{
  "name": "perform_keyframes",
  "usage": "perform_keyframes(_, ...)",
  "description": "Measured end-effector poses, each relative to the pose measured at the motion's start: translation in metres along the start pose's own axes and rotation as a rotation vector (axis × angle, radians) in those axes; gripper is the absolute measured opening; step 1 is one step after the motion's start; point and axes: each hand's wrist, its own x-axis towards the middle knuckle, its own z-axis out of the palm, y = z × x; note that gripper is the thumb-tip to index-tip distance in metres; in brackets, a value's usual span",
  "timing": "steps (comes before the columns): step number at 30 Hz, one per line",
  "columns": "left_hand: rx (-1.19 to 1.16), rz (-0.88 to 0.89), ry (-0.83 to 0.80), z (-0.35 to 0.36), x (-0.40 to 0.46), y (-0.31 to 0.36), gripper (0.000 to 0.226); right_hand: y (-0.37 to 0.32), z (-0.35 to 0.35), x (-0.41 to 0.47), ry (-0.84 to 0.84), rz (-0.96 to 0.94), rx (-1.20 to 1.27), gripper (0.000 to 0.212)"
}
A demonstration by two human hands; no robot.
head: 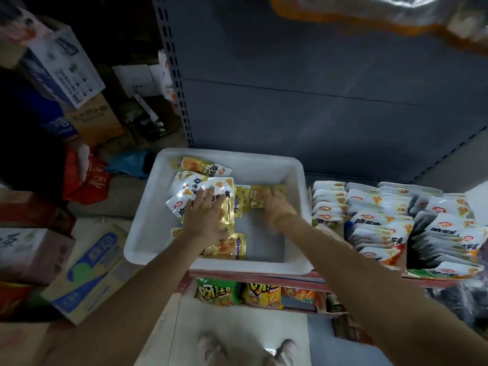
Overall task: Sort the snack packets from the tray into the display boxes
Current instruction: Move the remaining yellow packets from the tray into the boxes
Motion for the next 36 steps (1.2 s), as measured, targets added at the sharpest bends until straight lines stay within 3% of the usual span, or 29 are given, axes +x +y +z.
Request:
perform_keyframes(5,-0.042,-0.014,-0.11,0.016,0.006,-0.02,0.106,0.0,0.018,0.043,-0.031,-0.008,-0.126,0.072)
perform_keyframes(10,-0.133,-0.046,-0.111,0.022,0.004,-0.021,0.098,-0.014,0.017,0.04,-0.088,0.121,-0.177,0.07)
perform_keyframes(15,-0.31,-0.093,0.028,0.018,0.006,-0.011,0.066,-0.015,-0.005,0.02,-0.074,0.202,0.128,0.033)
perform_keyframes(18,-0.524,-0.072,0.146,0.001,0.006,0.01,0.044,-0.008,-0.028,-0.002,0.033,0.174,0.206,0.035)
perform_keyframes(22,-0.958,-0.016,0.091,-0.032,0.005,0.048,0.035,0.014,-0.057,-0.032,0.187,0.048,0.545,0.029)
perform_keyframes(24,-1.022,0.084,0.131,-0.044,0.007,0.067,0.033,0.026,-0.072,-0.047,0.212,-0.024,0.805,0.046)
perform_keyframes(27,-1.085,0.191,0.192,-0.06,0.011,0.098,0.031,0.048,-0.097,-0.064,0.324,-0.147,0.855,0.076)
perform_keyframes(31,-0.957,0.287,0.184,-0.067,0.015,0.133,0.033,0.083,-0.125,-0.082,0.502,-0.182,0.912,0.106)
perform_keyframes(36,-0.548,0.406,0.007,-0.055,0.01,0.159,0.053,0.11,-0.139,-0.095,0.712,-0.187,0.787,0.088)
